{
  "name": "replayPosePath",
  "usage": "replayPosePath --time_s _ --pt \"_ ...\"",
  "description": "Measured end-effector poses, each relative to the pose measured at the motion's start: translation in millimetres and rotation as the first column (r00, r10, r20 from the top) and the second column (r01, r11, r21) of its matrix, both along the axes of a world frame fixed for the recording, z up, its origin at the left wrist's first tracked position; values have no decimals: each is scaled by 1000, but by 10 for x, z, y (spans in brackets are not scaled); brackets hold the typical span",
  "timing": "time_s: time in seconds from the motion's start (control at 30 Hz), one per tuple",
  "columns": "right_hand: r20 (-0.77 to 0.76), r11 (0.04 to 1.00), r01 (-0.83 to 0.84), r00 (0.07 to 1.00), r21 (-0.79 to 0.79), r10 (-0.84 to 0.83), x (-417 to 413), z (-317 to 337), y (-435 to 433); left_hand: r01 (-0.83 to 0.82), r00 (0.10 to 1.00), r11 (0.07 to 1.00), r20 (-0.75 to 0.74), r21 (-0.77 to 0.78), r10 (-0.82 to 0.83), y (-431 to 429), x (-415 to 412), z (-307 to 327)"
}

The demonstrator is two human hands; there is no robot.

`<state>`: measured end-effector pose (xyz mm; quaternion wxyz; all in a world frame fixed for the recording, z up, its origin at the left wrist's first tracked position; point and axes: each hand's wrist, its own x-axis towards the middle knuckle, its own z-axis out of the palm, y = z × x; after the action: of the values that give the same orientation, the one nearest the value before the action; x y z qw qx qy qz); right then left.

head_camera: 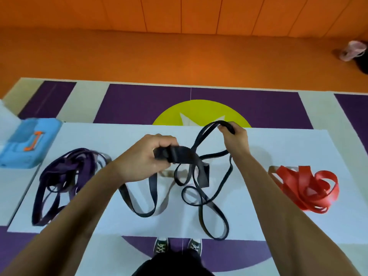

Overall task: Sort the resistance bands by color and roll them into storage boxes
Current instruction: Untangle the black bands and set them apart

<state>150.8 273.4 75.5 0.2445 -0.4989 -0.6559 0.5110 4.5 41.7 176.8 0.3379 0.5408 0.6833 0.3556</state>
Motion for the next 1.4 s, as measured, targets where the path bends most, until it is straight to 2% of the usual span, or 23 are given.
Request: replayPosePath --time_s 0.03,0.1,0.2,0.33,0.47,0.53,0.67,0.83,0.93,1.07,1.23,1.3,1.4 --pt "19 999 32 999 25 -33 45 25 62 -12 998 999 58 47 9 4 -34 96" --pt "60 996 66 996 64 -70 125 78 182 -112 960 981 273 158 66 23 -112 252" --pt "93 992 72 992 101 -82 218 143 275 -324 788 898 610 300 81 109 -207 432" --pt "83 987 109 989 119 -119 289 185 229 -435 705 828 705 354 69 253 -304 494" --pt "-35 969 183 983 169 -180 229 470 181 -566 656 758 734 324 177 325 -460 460" --pt "-100 955 202 978 218 -184 142 748 171 -647 636 710 709 276 304 340 -515 372" --pt "-272 939 218 951 265 -144 -60 1351 151 -780 580 606 547 157 604 309 -601 -28" --pt "-460 951 223 882 216 -102 -289 1947 84 -828 494 560 481 7 724 227 -525 -546" --pt "-483 946 207 873 251 -63 -435 2198 49 -817 486 570 427 -86 762 184 -476 -879" --pt "-468 955 172 883 242 -40 -480 2236 -55 -782 459 552 331 -290 824 63 -340 -1216" --pt "-288 974 167 950 152 -118 -290 1444 -361 -741 451 497 213 -452 867 -172 -160 -1645" --pt "-165 979 170 975 113 -150 -200 1000 -464 -704 487 498 167 -506 857 -251 -110 -1796" --pt "40 993 110 993 29 -112 -57 391 -581 -638 588 511 64 -575 806 -341 -60 -1986"
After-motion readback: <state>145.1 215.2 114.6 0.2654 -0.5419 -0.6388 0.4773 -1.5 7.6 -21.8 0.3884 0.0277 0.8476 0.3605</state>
